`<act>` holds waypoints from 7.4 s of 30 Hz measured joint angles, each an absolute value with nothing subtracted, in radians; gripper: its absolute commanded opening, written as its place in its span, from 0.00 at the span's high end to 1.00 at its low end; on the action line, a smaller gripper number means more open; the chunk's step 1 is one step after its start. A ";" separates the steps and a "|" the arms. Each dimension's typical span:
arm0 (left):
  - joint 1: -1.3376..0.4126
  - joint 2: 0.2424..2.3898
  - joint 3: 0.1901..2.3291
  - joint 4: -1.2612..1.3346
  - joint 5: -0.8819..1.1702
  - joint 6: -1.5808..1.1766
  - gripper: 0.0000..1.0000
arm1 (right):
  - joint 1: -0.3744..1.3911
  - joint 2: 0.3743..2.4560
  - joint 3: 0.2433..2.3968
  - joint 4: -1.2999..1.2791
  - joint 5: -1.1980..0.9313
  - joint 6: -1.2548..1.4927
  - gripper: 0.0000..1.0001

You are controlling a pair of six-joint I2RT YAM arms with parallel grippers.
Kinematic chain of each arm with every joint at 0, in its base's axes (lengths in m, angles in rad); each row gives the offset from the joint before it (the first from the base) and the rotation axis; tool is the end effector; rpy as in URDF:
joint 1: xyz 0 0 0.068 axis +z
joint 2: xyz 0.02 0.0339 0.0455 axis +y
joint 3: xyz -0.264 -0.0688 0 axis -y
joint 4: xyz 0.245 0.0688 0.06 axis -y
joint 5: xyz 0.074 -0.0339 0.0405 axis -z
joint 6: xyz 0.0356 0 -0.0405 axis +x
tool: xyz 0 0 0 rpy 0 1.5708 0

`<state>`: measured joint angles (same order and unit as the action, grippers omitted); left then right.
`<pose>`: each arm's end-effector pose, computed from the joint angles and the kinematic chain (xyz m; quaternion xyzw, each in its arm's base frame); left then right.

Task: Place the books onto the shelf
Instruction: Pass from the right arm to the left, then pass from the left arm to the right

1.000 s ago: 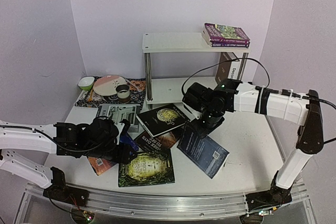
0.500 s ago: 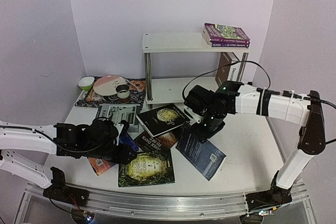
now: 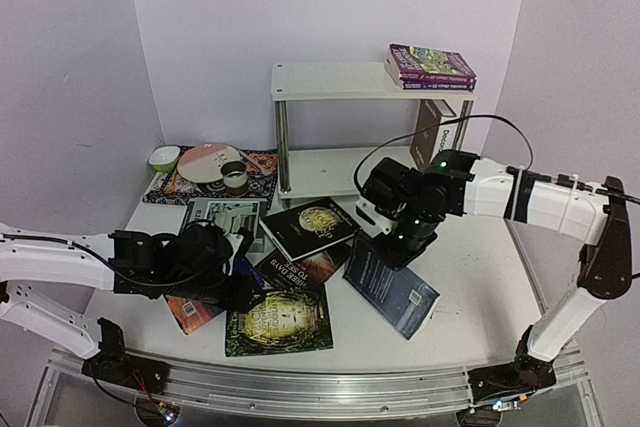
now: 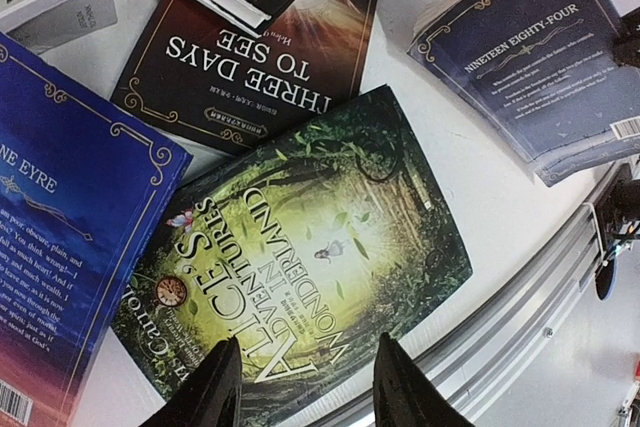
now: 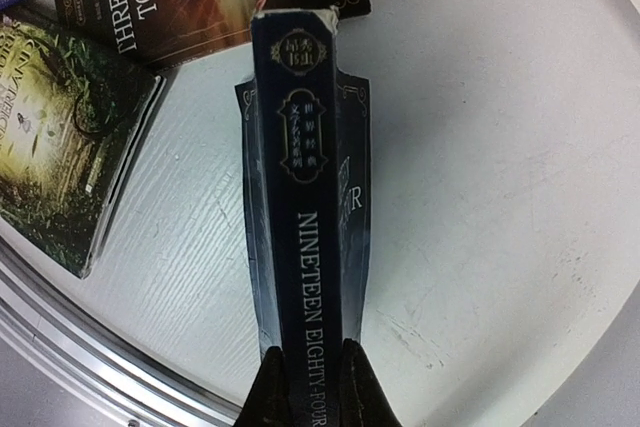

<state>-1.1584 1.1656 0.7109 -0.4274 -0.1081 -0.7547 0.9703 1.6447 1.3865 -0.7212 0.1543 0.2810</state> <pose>0.0965 -0.2109 0.2180 0.1706 0.9245 -0.2462 0.2358 0.2037 0.2878 0.2816 -0.3011 0.9053 0.1104 0.2787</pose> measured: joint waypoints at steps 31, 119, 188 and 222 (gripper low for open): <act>-1.049 1.142 0.918 -0.239 0.123 -0.598 0.00 | 0.969 1.263 1.262 -0.275 0.178 0.361 1.00; -0.930 1.385 1.066 -0.165 0.173 -1.368 0.18 | 1.058 1.533 1.379 -0.403 0.052 -0.038 0.93; -0.915 1.185 1.033 -0.251 0.496 -0.721 1.00 | 0.958 1.451 1.411 -0.371 -0.284 0.258 0.02; -0.848 1.028 1.084 -0.236 0.550 -0.487 0.01 | 0.897 1.277 1.212 -0.104 -0.267 0.425 1.00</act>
<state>-0.8482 1.0283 1.0843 -0.2359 0.5499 -0.4866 0.8974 1.2770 1.2118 -0.1043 -0.2672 0.4252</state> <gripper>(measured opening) 0.994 0.172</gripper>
